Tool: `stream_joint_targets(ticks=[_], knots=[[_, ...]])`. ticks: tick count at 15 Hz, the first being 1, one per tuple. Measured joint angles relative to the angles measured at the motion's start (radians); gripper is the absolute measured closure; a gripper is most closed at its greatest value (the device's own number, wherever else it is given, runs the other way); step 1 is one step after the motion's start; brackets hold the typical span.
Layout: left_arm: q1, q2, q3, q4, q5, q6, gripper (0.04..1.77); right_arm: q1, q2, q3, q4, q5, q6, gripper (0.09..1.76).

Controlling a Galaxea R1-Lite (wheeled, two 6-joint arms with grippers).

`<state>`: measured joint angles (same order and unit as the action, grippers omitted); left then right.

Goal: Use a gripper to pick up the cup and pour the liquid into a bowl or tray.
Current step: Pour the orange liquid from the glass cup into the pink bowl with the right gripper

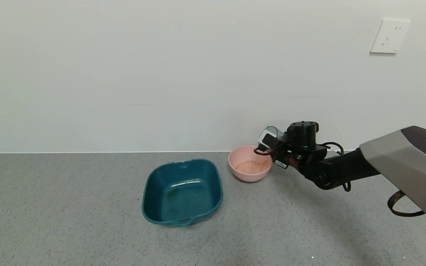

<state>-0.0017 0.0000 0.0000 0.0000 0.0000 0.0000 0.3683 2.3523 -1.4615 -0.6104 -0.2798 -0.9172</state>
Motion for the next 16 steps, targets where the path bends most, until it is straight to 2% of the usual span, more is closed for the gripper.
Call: stream_joint_targets(ticks=[6, 16], knots=[[0.000, 0.000, 0.000, 0.000, 0.000, 0.000, 0.09, 0.009, 0.007, -0.038, -0.010, -0.013, -0.208, 0.49], [0.000, 0.000, 0.000, 0.000, 0.000, 0.000, 0.09, -0.009, -0.013, -0.032, -0.016, -0.013, -0.434, 0.49]])
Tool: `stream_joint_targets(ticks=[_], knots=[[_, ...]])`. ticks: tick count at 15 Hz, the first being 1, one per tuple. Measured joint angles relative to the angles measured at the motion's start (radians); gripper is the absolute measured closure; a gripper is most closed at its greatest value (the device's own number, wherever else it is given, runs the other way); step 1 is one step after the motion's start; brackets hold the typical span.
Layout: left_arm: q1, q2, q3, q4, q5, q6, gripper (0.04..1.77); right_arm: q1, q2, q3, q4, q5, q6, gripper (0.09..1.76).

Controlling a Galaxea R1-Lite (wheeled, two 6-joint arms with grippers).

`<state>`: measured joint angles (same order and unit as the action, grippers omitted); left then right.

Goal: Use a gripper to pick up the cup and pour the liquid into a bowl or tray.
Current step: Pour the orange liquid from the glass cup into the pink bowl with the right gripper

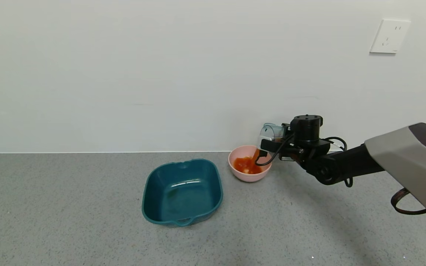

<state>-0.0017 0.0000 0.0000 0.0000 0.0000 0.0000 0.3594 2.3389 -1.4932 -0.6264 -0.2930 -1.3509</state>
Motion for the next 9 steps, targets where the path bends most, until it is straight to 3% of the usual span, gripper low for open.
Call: stream_joint_targets(ticks=[9], knots=[[0.000, 0.000, 0.000, 0.000, 0.000, 0.000, 0.09, 0.000, -0.017, 0.002, 0.007, 0.001, -0.215, 0.49]])
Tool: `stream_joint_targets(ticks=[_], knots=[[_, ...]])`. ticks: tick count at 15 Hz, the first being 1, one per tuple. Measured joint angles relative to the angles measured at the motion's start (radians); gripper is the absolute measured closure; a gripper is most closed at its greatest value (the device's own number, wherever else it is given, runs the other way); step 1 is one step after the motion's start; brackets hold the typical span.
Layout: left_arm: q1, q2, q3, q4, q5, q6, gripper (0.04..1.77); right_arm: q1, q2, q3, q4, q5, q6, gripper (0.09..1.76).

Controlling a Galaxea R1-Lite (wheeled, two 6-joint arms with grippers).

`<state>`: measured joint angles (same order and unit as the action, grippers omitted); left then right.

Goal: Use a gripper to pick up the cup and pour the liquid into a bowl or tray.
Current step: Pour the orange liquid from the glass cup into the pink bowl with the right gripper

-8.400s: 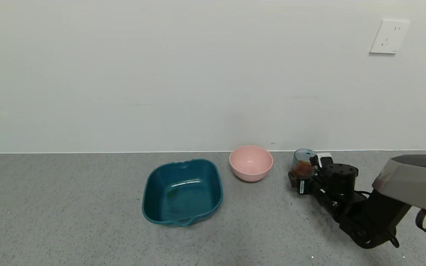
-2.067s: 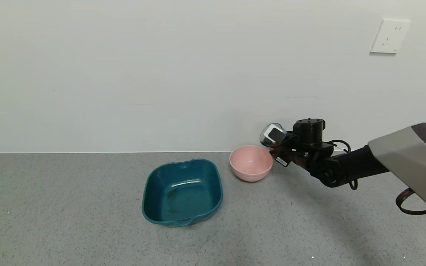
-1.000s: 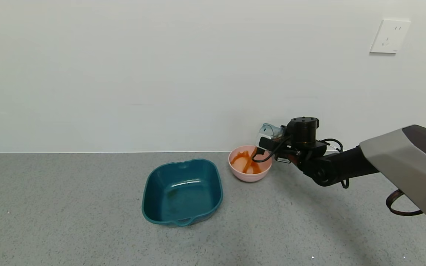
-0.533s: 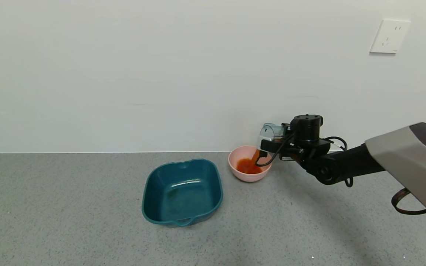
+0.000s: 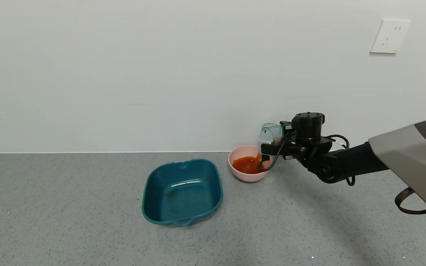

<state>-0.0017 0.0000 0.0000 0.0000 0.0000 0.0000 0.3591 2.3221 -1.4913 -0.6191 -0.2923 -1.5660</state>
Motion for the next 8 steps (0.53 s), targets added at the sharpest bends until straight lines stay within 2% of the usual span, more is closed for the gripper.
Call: stream_joint_targets(ticks=[8], knots=[[0.000, 0.000, 0.000, 0.000, 0.000, 0.000, 0.09, 0.016, -0.018, 0.004, 0.003, 0.000, -0.153, 0.49]])
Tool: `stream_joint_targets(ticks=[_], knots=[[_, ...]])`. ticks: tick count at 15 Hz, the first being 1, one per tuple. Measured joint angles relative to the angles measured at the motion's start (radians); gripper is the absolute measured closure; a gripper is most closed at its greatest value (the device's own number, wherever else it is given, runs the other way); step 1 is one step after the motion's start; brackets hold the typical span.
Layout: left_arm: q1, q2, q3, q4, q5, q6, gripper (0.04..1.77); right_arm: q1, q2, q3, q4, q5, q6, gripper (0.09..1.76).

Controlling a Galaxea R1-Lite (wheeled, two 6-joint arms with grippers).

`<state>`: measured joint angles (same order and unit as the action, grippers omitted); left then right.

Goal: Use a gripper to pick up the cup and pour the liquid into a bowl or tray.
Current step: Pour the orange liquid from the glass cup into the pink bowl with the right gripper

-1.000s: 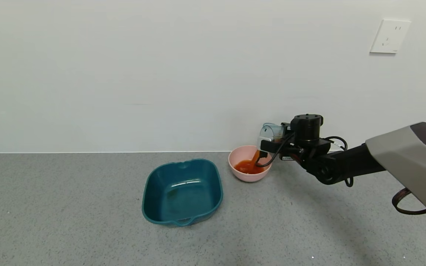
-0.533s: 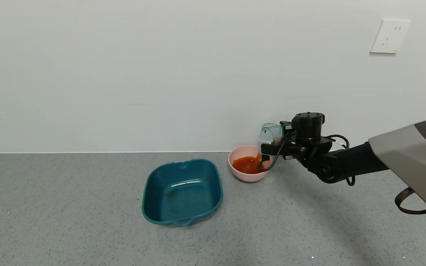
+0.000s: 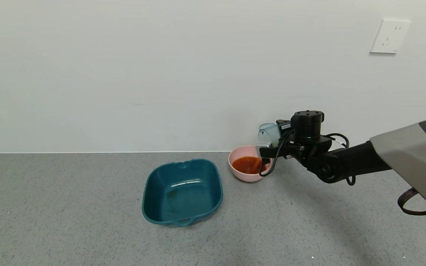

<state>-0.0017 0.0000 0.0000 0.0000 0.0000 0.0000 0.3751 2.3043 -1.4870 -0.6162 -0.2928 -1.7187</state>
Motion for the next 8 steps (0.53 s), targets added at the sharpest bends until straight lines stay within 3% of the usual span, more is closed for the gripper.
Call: stream_joint_targets(ticks=[8], knots=[[0.000, 0.000, 0.000, 0.000, 0.000, 0.000, 0.09, 0.008, -0.006, -0.002, -0.010, -0.011, -0.116, 0.49]])
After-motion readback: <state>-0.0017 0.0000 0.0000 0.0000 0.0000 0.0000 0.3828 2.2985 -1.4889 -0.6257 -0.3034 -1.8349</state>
